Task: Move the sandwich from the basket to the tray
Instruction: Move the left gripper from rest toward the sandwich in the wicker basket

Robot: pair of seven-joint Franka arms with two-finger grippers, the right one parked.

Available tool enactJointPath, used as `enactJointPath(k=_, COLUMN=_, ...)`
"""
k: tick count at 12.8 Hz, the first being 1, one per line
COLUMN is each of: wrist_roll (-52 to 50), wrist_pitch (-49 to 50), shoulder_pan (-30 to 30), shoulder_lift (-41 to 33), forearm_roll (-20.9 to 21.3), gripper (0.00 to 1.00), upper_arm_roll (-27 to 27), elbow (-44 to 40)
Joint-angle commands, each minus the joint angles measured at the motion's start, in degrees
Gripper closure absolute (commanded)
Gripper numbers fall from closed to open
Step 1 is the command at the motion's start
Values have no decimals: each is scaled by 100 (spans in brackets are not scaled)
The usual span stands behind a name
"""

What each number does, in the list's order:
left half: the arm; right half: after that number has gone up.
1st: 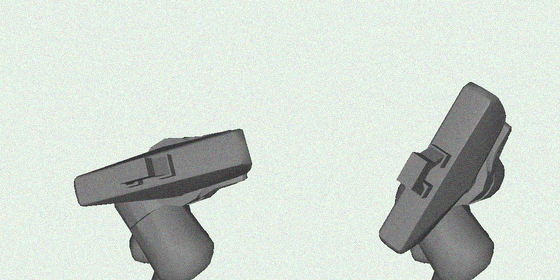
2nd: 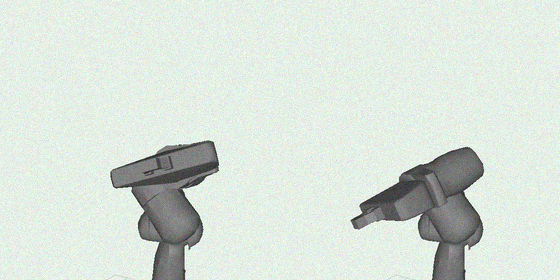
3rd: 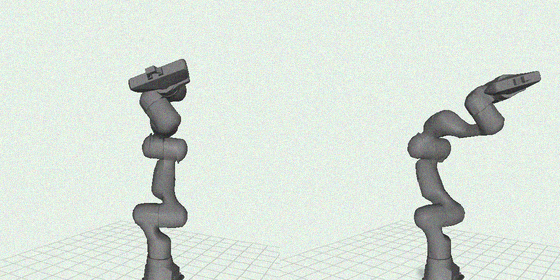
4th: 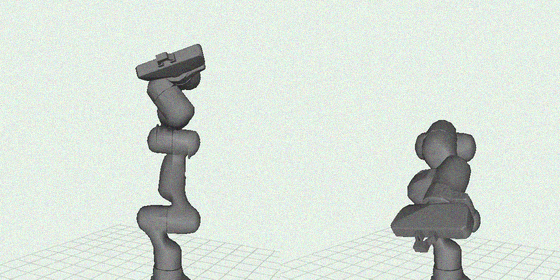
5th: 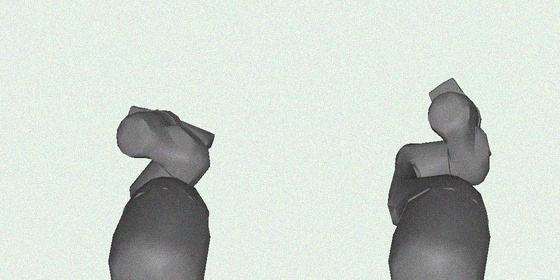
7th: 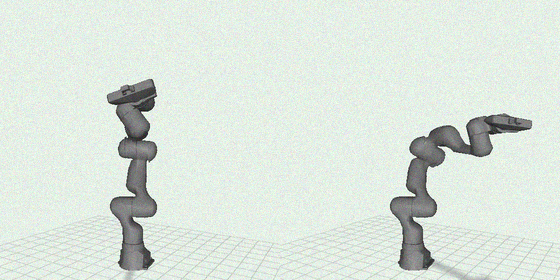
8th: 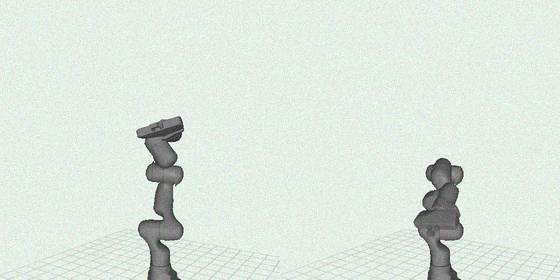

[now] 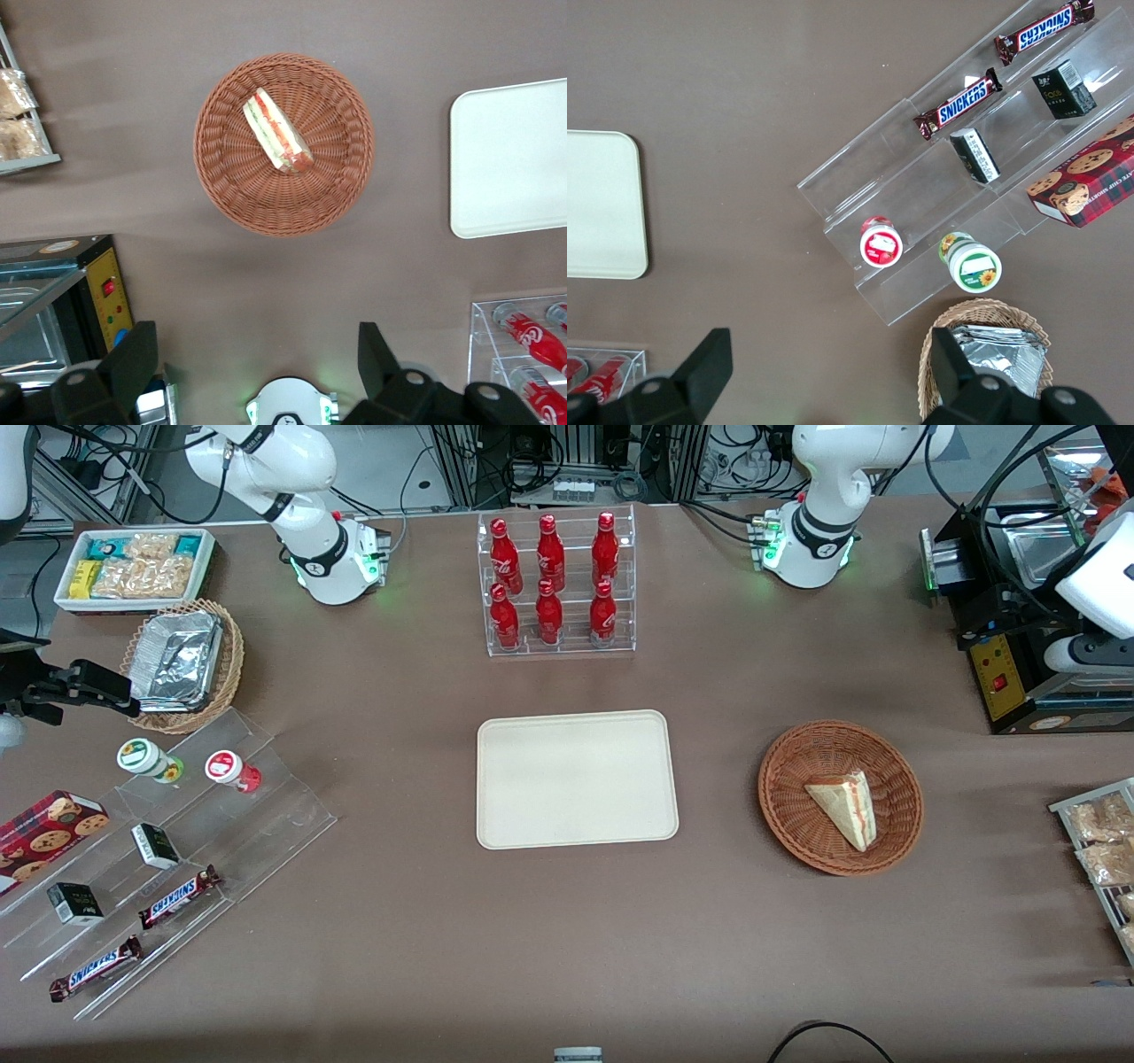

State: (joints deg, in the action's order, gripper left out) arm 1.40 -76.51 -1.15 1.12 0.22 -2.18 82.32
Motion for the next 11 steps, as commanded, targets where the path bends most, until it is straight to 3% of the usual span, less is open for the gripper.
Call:
enactJointPath(k=1, wrist_roll=-43, wrist_pitch=-83, shoulder_pan=36, shoulder_lift=20, forearm_roll=-14, gripper=0, upper_arm_roll=16, elbow=-84)
enactJointPath(k=6, wrist_roll=-104, wrist_pitch=-416, shoulder_pan=36, shoulder_lift=247, forearm_roll=268, gripper=0, upper_arm_roll=16, elbow=152)
enactJointPath(k=11, wrist_roll=-763, wrist_pitch=-1987, shoulder_pan=36, shoulder_lift=143, forearm_roll=268, gripper=0, upper_arm_roll=7, elbow=1687)
